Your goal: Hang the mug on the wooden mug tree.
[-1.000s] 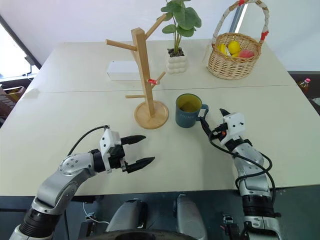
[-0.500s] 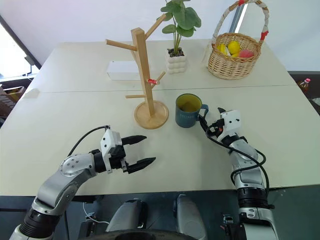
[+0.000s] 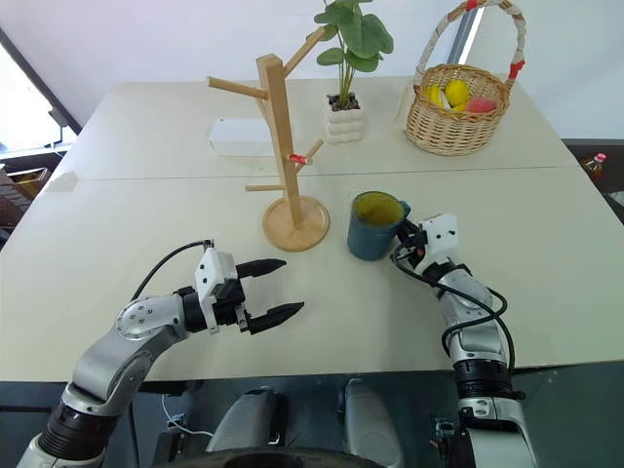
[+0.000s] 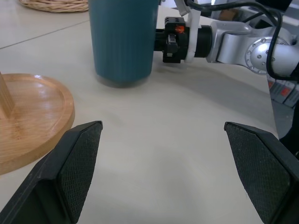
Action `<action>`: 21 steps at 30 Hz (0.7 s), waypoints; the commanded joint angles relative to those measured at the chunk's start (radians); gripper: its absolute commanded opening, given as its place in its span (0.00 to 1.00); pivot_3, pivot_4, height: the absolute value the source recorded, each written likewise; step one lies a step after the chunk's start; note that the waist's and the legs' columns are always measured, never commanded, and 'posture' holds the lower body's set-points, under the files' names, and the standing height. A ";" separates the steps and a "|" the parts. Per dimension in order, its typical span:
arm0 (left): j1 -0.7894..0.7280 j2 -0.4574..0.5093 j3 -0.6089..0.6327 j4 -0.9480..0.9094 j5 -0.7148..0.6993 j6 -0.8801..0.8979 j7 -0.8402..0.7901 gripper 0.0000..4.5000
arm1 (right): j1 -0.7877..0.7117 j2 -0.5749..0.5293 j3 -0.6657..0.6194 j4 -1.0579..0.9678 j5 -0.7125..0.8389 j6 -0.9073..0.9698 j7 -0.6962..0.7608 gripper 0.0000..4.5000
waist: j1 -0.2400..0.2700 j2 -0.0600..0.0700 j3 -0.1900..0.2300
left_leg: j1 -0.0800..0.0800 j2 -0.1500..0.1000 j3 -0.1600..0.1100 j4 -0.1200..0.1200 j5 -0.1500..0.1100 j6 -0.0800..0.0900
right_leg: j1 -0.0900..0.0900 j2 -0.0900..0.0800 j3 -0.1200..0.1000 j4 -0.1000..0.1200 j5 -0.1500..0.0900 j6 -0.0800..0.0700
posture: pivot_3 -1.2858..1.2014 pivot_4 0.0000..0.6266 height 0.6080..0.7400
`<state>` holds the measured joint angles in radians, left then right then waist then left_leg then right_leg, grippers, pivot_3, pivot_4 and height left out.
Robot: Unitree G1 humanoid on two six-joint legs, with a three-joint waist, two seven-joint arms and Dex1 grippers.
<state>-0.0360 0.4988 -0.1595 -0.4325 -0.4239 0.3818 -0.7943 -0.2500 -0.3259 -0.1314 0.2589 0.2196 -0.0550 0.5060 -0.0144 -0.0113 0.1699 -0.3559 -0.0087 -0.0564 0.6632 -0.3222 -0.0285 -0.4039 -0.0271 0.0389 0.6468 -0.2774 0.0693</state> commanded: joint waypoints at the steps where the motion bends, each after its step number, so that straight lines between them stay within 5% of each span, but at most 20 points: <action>1: 0.007 -0.002 0.033 -0.009 0.002 -0.028 0.013 1.00 | 0.020 -0.040 0.047 -0.148 -0.053 -0.029 0.023 0.01 | 0.000 0.001 0.000 | 0.000 0.000 0.000 0.000 0.000 0.000 | 0.000 0.000 0.000 0.000 0.000 0.000 | 0.52 0.24 1.00; 11: 0.028 0.029 0.115 0.056 0.007 -0.078 0.006 1.00 | 0.004 -0.261 0.214 -0.487 -0.309 -0.087 0.128 0.01 | 0.001 0.000 0.001 | 0.000 0.000 0.000 0.000 0.000 0.000 | 0.000 0.000 0.000 0.000 0.000 0.000 | 0.52 0.24 1.00; 21: -0.007 0.057 0.246 0.124 -0.035 -0.100 -0.007 1.00 | -0.280 -0.260 0.252 -0.662 -0.316 0.196 0.182 0.01 | 0.001 0.000 0.001 | -0.001 0.000 -0.001 0.000 0.000 0.000 | -0.001 0.000 -0.001 0.000 0.000 0.000 | 0.52 0.24 1.00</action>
<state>-0.0387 0.5473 0.0557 -0.2969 -0.4412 0.2980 -0.7941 -0.5043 -0.5927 0.1240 -0.3677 -0.1031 0.1149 0.6886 -0.0133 -0.0114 0.1708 -0.3568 -0.0085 -0.0577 0.6637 -0.3222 -0.0286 -0.4047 -0.0272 0.0378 0.6464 -0.2775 0.0693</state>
